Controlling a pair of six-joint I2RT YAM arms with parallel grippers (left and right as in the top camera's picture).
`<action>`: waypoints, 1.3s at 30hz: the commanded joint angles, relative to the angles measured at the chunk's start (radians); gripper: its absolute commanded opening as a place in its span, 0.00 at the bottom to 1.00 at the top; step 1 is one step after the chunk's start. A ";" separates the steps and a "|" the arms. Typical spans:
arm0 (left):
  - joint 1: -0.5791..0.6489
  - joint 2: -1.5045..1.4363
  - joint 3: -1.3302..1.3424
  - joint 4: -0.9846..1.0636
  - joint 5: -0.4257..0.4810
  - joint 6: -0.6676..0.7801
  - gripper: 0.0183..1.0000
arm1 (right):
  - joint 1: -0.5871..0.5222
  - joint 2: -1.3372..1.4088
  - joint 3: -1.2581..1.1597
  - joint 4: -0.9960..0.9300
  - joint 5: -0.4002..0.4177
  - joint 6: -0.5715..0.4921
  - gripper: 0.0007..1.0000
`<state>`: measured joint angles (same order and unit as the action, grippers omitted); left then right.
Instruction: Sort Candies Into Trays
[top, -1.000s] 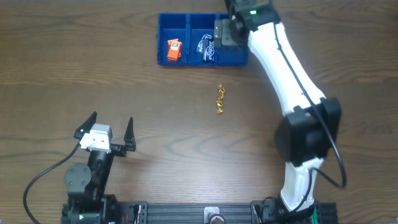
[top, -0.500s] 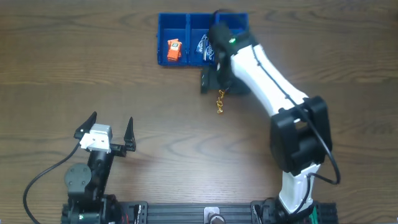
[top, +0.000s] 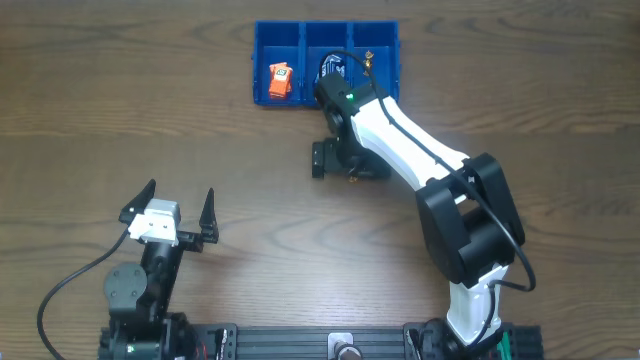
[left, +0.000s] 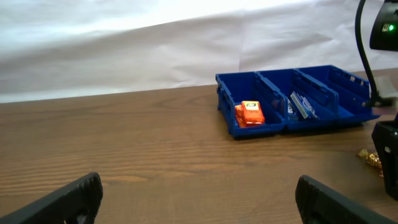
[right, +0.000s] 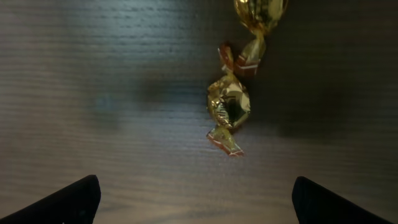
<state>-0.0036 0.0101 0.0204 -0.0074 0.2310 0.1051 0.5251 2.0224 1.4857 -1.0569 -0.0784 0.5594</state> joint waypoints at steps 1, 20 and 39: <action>0.004 -0.006 -0.016 -0.046 0.024 -0.004 1.00 | -0.022 0.003 -0.039 0.050 0.016 0.017 1.00; 0.004 -0.006 -0.016 -0.046 0.024 -0.004 1.00 | -0.050 0.010 -0.073 0.139 0.100 -0.018 0.93; 0.004 -0.006 -0.016 -0.045 0.024 -0.004 1.00 | -0.045 0.045 -0.073 0.172 0.103 -0.018 0.70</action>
<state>-0.0036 0.0101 0.0204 -0.0071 0.2310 0.1055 0.4816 2.0392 1.4155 -0.8913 0.0120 0.5411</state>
